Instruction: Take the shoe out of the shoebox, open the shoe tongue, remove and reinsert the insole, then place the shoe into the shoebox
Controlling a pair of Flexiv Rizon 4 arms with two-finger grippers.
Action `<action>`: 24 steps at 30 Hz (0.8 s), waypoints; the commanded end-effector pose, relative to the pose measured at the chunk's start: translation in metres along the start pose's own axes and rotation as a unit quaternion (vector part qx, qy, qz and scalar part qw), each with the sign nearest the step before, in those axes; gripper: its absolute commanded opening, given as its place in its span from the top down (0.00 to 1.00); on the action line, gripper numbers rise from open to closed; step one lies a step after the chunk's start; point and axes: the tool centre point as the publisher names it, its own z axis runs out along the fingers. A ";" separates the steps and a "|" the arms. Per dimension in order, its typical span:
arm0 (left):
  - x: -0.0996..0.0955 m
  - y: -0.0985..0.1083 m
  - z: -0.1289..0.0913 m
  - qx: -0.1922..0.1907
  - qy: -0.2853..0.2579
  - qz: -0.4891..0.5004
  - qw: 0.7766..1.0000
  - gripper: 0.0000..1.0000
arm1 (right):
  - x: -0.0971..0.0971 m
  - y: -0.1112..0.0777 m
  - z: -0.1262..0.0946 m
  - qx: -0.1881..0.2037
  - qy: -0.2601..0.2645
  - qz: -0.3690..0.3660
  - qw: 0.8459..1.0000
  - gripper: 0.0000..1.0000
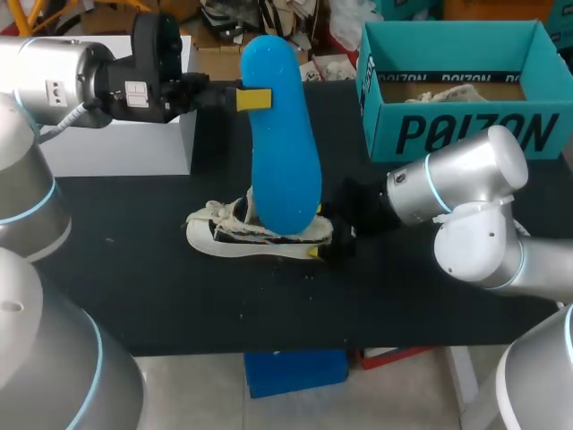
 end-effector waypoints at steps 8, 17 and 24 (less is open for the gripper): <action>0.001 0.002 0.000 0.001 -0.002 0.000 1.000 1.00 | -0.007 0.009 -0.038 0.123 -0.025 -0.027 0.992 0.00; 0.001 0.002 0.000 0.001 -0.002 0.000 1.000 1.00 | -0.010 0.017 -0.050 0.208 -0.025 -0.027 0.977 0.00; 0.001 0.002 0.000 0.001 -0.002 0.000 1.000 1.00 | -0.010 0.024 -0.053 0.281 -0.020 -0.029 0.959 0.00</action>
